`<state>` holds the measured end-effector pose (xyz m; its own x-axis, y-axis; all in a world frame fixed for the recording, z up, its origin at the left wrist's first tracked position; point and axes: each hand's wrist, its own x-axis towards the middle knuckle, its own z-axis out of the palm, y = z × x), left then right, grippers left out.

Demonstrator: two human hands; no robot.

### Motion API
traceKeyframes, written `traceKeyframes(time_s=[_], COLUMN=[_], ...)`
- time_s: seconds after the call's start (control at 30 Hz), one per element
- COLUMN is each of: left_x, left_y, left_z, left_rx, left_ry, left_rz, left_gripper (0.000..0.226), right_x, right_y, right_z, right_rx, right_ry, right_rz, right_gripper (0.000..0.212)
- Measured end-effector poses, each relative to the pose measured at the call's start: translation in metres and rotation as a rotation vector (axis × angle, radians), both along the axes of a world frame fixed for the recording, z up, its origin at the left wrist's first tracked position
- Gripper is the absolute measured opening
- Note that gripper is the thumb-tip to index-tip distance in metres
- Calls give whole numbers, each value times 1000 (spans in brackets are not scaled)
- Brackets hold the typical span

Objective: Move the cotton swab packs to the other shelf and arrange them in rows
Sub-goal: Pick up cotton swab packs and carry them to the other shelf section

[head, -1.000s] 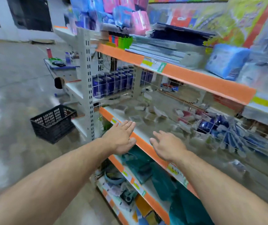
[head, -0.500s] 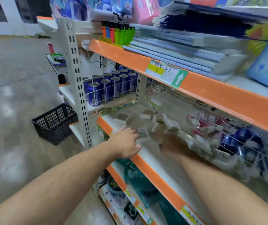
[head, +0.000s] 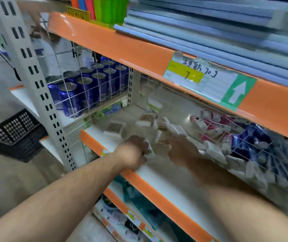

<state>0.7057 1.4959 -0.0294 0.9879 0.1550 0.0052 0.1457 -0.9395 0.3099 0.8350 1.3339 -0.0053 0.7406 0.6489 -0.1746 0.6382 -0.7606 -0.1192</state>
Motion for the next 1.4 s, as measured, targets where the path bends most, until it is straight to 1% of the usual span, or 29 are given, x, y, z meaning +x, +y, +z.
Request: traceKeyframes(time_s=[0.03,0.1,0.13,0.17,0.23,0.3,0.37,0.4,0.43,0.5,0.57,0.63,0.67,0.7,0.77,0.8,0.87,0.9,0.93,0.97,1.0,1.03,1.07,1.13,1.17,1.23,1.27,1.33,1.4], left_x=[1,3,4,6,6,5,3,4,5,8,10,11,11,9,6,5,3,2,1,-1,-4,-7,-10,-13,-14,-15,-15,-18,-19], left_y=[4,9,8,9,10,11,14,15,17,16,14,15,16,17,16,14,14,14,16,17,18,19,20,25,28,34,36,38,39], left_z=[-2,-2,2,5,12,16,13,12,11,14,20,25,28,31,37,41,49,53,58,63,68,74,79,84,86,87,89,94,100], left_rx=[-14,-1,18,43,64,97,122,113,103,90,149,229,240,220,103,31,-71,-98,-120,-144,-158,-161,-164,-211,-248,-319,-364,-478,-571], left_ry=[-14,40,77,92,137,184,168,166,178,270,338,344,345,339,326,319,295,280,261,240,215,197,183,145,120,52,18,-29,-47], left_rz=[-21,-28,-14,-2,19,38,37,32,2,-75,-112,-142,-141,-127,-70,-35,13,30,45,60,69,72,76,103,125,177,204,240,245], left_gripper=[29,27,28,31,33,28,29,32,43,66,71,60,52,45,39,37,33,30,29,31,38,45,49,49,45,35,33,34,35], right_x=[-2,-1,-1,-2,1,2,2,3,4,2,1,3,4,3,2,1,0,0,0,-1,-1,-2,-3,-4,-5,-5,-4,-5,-6], right_y=[1,6,8,10,12,11,11,11,10,8,7,4,3,2,1,0,-4,-5,-6,-7,-8,-8,-8,-9,-8,-7,-6,-5,-4], right_z=[1,3,4,4,3,6,10,11,12,14,15,18,17,20,24,26,28,30,33,39,44,51,57,67,71,76,79,84,89], right_rx=[-16,-65,-75,-80,-116,-140,-153,-142,-92,-90,-82,-101,-101,-77,-53,4,164,225,276,323,363,381,400,402,394,462,514,581,603], right_ry=[37,44,39,23,-8,-20,-32,-15,16,111,97,78,113,149,192,230,331,356,351,335,331,355,403,459,436,391,397,459,515], right_rz=[14,20,12,10,-3,0,34,36,33,32,-6,-1,-13,-26,-68,-99,-158,-187,-204,-216,-225,-230,-232,-227,-229,-248,-280,-356,-378], right_gripper=[68,82,87,88,77,68,55,48,43,36,41,49,51,51,45,44,52,43,25,12,8,8,12,28,33,25,24,34,33])
